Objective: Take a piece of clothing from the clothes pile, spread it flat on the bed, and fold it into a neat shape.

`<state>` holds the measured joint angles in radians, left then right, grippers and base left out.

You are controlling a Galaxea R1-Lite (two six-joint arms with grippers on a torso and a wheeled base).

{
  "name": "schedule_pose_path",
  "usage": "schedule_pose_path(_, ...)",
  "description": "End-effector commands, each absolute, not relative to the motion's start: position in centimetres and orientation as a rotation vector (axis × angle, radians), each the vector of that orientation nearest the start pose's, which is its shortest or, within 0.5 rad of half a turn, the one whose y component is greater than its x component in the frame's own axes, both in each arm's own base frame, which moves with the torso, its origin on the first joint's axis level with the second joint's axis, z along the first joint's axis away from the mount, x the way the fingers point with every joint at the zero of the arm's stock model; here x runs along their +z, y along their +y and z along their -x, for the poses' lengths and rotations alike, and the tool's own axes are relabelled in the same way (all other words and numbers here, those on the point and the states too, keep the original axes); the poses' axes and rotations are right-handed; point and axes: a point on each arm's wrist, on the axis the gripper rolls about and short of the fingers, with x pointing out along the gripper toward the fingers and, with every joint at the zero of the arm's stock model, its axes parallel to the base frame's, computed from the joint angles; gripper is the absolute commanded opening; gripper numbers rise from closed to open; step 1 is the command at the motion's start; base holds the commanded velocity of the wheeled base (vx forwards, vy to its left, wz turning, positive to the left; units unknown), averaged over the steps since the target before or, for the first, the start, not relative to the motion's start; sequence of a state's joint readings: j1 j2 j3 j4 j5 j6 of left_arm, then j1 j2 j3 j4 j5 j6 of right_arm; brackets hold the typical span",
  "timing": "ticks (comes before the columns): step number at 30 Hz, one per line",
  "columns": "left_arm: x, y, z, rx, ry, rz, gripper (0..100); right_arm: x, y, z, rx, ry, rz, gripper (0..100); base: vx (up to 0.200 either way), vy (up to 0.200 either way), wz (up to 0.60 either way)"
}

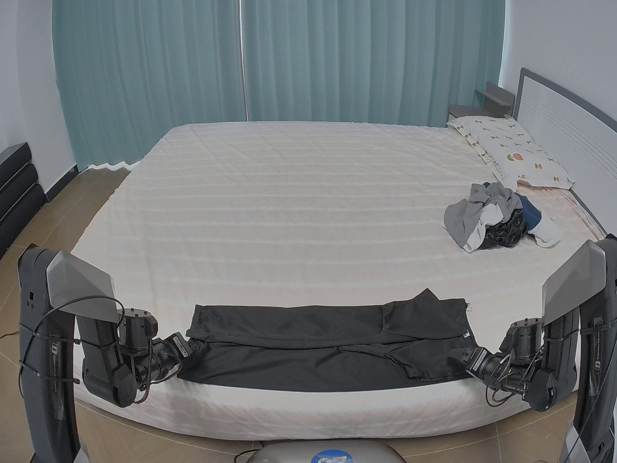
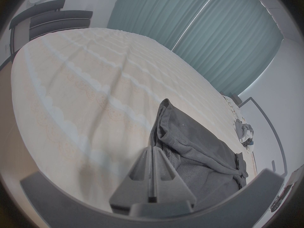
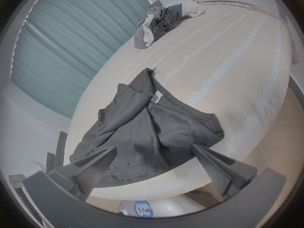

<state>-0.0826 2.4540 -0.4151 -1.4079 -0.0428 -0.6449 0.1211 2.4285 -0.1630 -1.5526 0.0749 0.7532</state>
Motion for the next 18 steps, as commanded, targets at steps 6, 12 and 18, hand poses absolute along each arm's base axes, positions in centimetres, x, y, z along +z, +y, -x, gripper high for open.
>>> schedule_pose_path(6,-5.86,-1.73,-30.33,0.110,0.630,0.619,0,-5.18,3.17,-24.95,-0.086,0.737,-0.704,100,0.000,0.000,0.00)
schedule_pose_path(12,-5.94,-1.73,-30.35,0.108,0.632,0.622,100,-5.19,3.17,-24.91,-0.087,0.739,-0.703,100,0.000,0.000,0.00)
schedule_pose_path(18,-5.63,-1.61,-30.67,0.108,0.613,0.629,100,-5.18,3.13,-24.95,-0.088,0.737,-0.704,100,0.000,0.000,0.00)
